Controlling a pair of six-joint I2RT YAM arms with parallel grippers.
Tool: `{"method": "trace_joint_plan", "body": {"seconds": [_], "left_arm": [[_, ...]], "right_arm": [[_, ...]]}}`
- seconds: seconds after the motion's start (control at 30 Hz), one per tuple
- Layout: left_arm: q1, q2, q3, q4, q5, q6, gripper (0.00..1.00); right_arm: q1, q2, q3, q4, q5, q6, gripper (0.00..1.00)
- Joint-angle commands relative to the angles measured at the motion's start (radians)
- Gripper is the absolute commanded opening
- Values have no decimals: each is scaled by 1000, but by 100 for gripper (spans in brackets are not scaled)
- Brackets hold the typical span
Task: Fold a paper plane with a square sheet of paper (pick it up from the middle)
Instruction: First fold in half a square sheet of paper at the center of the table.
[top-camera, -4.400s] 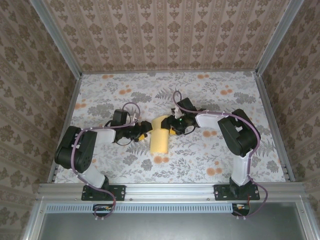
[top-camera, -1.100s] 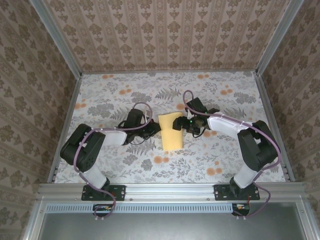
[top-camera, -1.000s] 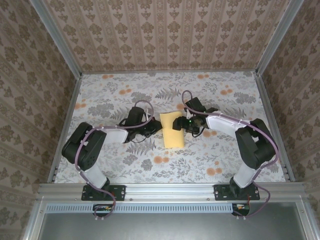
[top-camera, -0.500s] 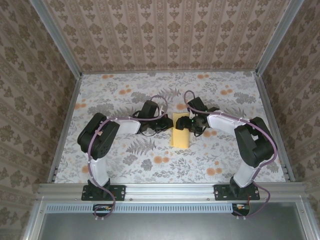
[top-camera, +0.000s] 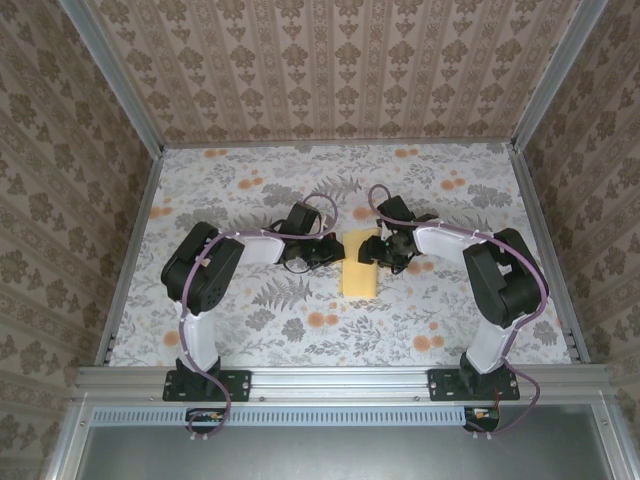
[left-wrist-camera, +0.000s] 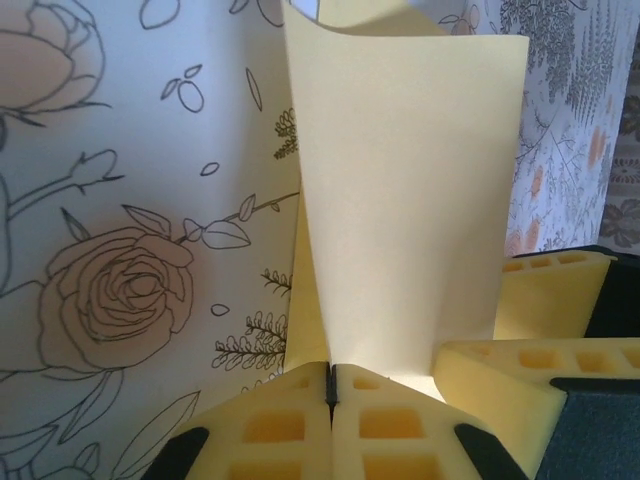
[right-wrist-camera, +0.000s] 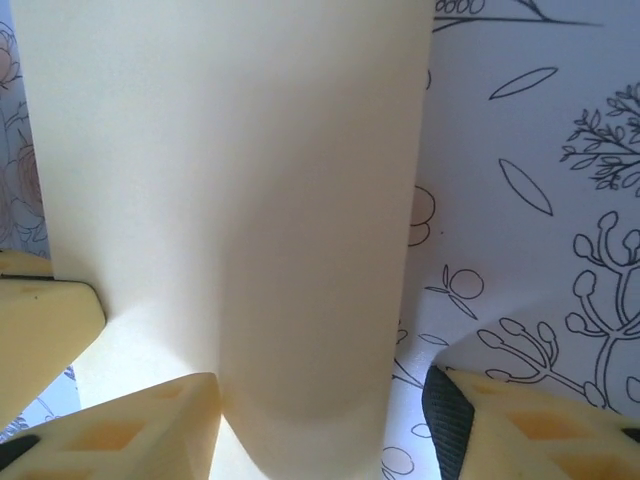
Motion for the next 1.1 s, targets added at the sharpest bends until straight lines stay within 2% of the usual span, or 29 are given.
{"method": "trace_joint_plan", "body": {"seconds": [0.0, 0.07, 0.13, 0.27, 0.47, 0.77, 0.9, 1.07], "left_arm": [[9, 1, 27, -48, -21, 32, 14], [22, -16, 16, -52, -41, 26, 24], [37, -39, 0, -52, -49, 24, 30], [67, -112, -51, -38, -72, 24, 36], [122, -212, -150, -1, -107, 28, 38], [169, -320, -269, 40, -108, 41, 38], [168, -335, -299, 59, -101, 38, 38], [161, -326, -303, 76, -82, 35, 38]], "right_arm": [[0, 45, 10, -44, 12, 6, 57], [0, 58, 5, -47, 36, 23, 54], [0, 70, 1, -46, 51, 33, 51], [2, 88, -3, -41, 61, 45, 49], [28, 63, -2, 52, -46, -7, 46], [109, 94, 88, 35, -141, -127, 42], [120, 76, 94, 35, -137, -125, 41], [117, 8, 66, 6, -28, -95, 47]]}}
